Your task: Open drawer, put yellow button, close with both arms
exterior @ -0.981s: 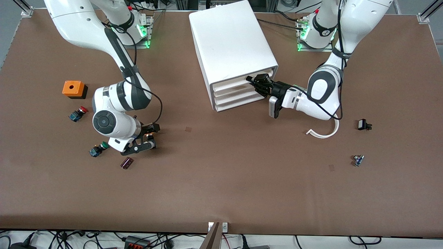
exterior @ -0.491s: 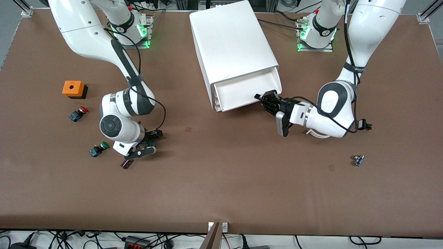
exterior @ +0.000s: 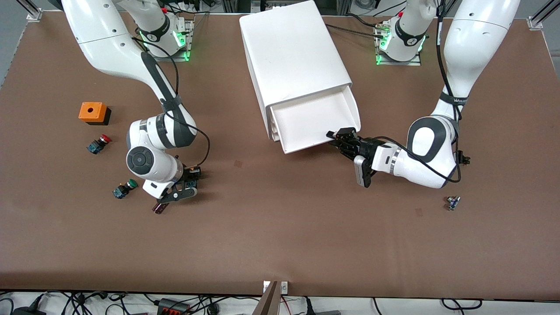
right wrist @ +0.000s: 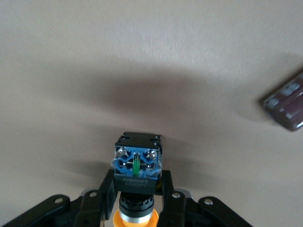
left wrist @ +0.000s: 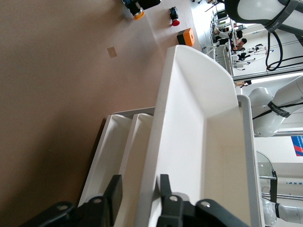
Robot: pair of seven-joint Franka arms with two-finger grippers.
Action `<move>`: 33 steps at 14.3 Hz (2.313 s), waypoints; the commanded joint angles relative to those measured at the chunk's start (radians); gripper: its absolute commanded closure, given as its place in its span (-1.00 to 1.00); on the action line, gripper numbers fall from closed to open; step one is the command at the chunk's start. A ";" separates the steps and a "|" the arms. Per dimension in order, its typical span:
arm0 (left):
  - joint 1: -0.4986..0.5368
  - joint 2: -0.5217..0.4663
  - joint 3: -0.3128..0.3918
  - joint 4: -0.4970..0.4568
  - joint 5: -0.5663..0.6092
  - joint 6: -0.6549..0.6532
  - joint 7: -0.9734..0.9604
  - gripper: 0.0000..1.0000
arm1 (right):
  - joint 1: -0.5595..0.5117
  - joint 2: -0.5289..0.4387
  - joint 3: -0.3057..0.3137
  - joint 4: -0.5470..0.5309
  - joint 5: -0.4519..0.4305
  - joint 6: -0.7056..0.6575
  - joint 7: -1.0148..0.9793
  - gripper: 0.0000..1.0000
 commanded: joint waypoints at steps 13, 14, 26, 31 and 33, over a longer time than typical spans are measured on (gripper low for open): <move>-0.012 -0.154 -0.021 0.339 0.898 -0.283 -0.888 -1.00 | 0.185 -0.122 0.003 0.568 0.015 -0.535 0.020 1.00; -0.012 -0.154 -0.021 0.372 0.934 -0.304 -0.889 -1.00 | 0.227 -0.125 -0.003 0.571 0.013 -0.535 0.067 1.00; 0.038 -0.398 -0.012 0.216 1.002 -0.127 -1.026 -1.00 | 0.505 -0.064 0.005 0.645 0.056 -0.436 0.365 1.00; 0.055 -0.567 -0.018 -0.049 1.000 0.041 -1.023 -1.00 | 0.551 -0.029 0.006 0.645 0.059 -0.394 0.457 1.00; 0.057 -0.563 -0.018 -0.043 0.998 0.041 -1.021 -1.00 | 0.582 -0.006 0.003 0.643 0.054 -0.393 0.482 1.00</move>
